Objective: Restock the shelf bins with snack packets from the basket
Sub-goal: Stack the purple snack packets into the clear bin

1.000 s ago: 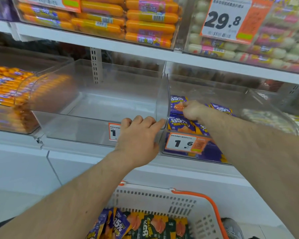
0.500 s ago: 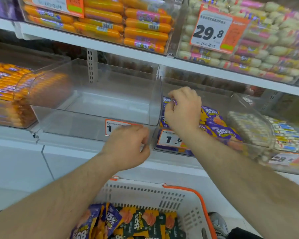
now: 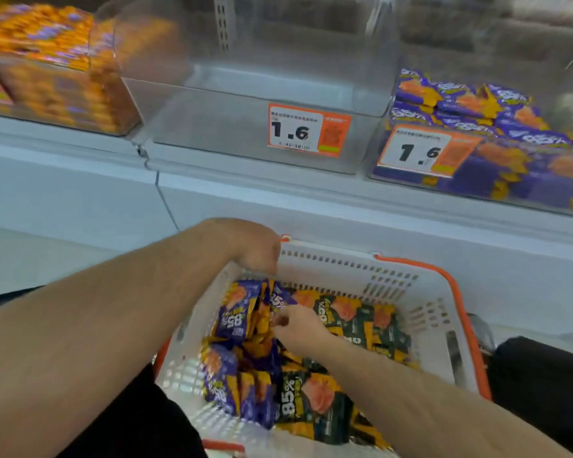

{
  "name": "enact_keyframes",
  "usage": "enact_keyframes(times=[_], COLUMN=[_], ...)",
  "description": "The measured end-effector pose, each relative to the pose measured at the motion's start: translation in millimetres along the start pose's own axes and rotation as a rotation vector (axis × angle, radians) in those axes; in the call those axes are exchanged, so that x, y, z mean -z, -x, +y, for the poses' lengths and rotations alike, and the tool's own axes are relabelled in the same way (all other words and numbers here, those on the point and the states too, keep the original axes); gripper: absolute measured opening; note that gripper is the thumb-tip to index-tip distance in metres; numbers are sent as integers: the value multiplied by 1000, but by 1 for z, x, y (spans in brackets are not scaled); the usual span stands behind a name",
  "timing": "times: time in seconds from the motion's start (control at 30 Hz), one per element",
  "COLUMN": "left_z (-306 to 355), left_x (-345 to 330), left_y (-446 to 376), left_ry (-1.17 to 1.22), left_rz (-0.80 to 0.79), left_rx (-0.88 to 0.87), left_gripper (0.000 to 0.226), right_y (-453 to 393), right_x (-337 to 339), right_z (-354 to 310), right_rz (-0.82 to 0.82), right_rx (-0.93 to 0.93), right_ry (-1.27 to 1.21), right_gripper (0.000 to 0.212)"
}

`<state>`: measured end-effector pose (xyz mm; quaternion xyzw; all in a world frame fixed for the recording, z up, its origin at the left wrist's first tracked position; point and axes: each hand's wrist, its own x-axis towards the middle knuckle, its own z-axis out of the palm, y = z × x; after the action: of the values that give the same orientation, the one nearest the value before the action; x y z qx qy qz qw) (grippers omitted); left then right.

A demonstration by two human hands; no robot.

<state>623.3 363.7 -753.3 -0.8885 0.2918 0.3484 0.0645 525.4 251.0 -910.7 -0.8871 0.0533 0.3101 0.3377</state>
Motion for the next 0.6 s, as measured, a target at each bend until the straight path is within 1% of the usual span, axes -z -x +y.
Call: enact_keyframes(times=[0.07, 0.13, 0.2, 0.23, 0.27, 0.33, 0.43, 0.6], left_z=[1, 1, 4, 6, 7, 9, 10, 11], left_x=[-2, -4, -2, -1, -1, -2, -4, -4], left_y=[-2, -5, -5, -5, -4, -5, -6, -5], left_ry=[-23, -38, -41, -36, -31, -35, -37, -10], left_rz=[-2, -13, -10, -7, -7, -13, -13, -19], left_rx=[-7, -14, -24, -29, -28, -15, -16, -2], left_gripper=[40, 36, 28, 28, 32, 40, 40, 40], right_y=[2, 7, 11, 13, 15, 16, 15, 21], right_x=[-12, -24, -38, -44, -50, -56, -55, -33], right_z=[6, 10, 14, 16, 17, 19, 27, 35], right_rz=[-104, -170, -197, -202, -200, -179, -107, 52], right_rx=[-38, -61, -54, -44, -24, -6, -23, -87], right_ry=[-18, -17, 49, 97, 140, 186, 186, 96], right_gripper=[14, 19, 28, 31, 29, 18, 7, 20])
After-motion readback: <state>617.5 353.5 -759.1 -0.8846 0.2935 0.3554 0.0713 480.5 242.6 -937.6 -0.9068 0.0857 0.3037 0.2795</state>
